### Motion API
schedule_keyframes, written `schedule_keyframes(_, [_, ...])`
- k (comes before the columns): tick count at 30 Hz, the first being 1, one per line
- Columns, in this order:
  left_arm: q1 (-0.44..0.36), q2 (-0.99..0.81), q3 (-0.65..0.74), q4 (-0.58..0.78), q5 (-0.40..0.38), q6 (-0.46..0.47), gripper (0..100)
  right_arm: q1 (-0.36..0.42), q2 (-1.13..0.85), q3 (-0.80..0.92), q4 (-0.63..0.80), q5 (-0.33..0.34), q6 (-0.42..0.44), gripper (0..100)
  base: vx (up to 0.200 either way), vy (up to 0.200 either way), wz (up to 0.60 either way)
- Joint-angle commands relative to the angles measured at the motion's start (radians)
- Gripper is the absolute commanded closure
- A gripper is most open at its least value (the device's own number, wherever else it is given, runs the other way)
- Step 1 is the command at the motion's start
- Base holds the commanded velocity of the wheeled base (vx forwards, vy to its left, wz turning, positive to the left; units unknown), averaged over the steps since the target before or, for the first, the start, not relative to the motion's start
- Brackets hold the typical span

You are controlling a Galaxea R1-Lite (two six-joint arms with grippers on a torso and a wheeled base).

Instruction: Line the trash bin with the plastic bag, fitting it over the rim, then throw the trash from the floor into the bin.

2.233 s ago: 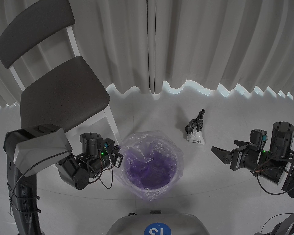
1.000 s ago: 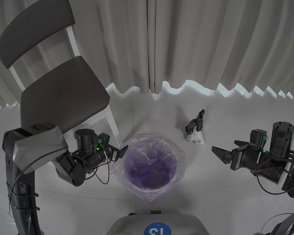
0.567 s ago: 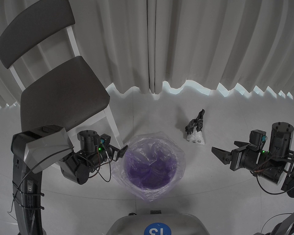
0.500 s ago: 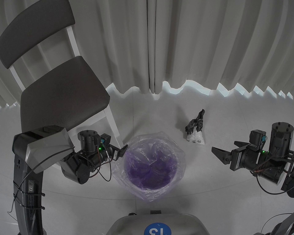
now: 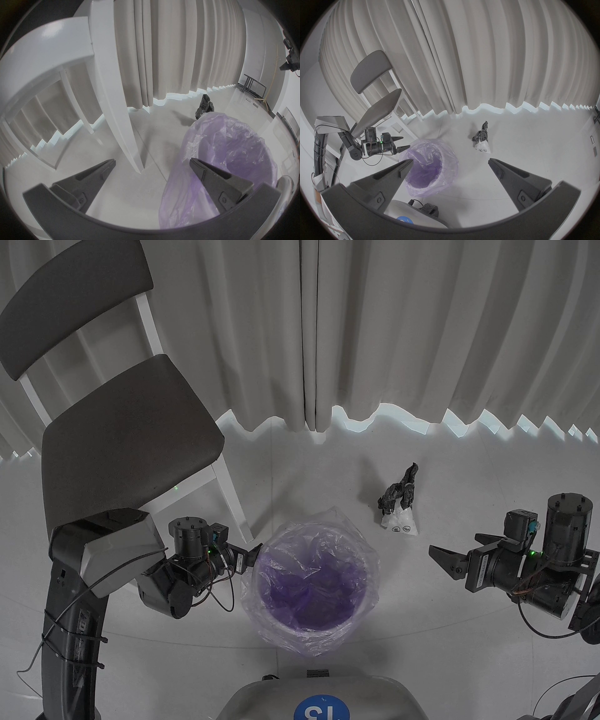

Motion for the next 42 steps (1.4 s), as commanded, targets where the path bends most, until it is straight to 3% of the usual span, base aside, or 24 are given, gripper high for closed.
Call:
schedule_keyframes(1, [0.008, 0.064, -0.029, -0.002, -0.001, -0.012, 0, 0.0, 0.046, 0.001, -0.002, 0.0, 0.004, 0, 0.0, 0.0, 0.0])
schedule_keyframes(9, [0.018, 0.101, -0.037, -0.022, 0.008, -0.075, 0, 0.003, 0.12, -0.004, -0.011, 0.005, 0.015, 0, 0.0, 0.0, 0.0])
schedule_keyframes(17, [0.099, -0.1, 0.11, -0.051, -0.009, -0.106, 0, 0.046, 0.19, -0.108, -0.053, 0.055, 0.141, 0, 0.0, 0.0, 0.0])
schedule_keyframes(20, [0.105, -0.173, 0.187, -0.075, -0.031, -0.161, 0, 0.06, 0.279, -0.278, 0.013, 0.052, 0.133, 0, 0.0, 0.0, 0.0])
schedule_keyframes(23, [0.104, -0.242, 0.299, -0.172, -0.031, -0.191, 0, 0.066, 0.364, -0.534, 0.28, 0.058, 0.118, 0, 0.0, 0.0, 0.0])
schedule_keyframes(28, [0.094, -0.318, 0.477, -0.33, -0.034, -0.193, 0, 0.056, 0.454, -0.758, 0.48, 0.066, 0.096, 0, 0.0, 0.0, 0.0])
schedule_keyframes(32, [0.082, -0.328, 0.581, -0.434, -0.063, -0.193, 0, 0.049, 0.529, -0.864, 0.555, 0.066, 0.038, 0, 0.0, 0.0, 0.0])
schedule_keyframes(37, [0.079, -0.342, 0.621, -0.45, -0.073, -0.199, 0, 0.049, 0.605, -0.949, 0.601, 0.065, 0.004, 0, 0.0, 0.0, 0.0])
schedule_keyframes(42, [0.079, -0.374, 0.69, -0.45, -0.104, -0.241, 0, 0.036, 0.749, -1.165, 0.728, 0.065, -0.028, 0, 0.0, 0.0, 0.0])
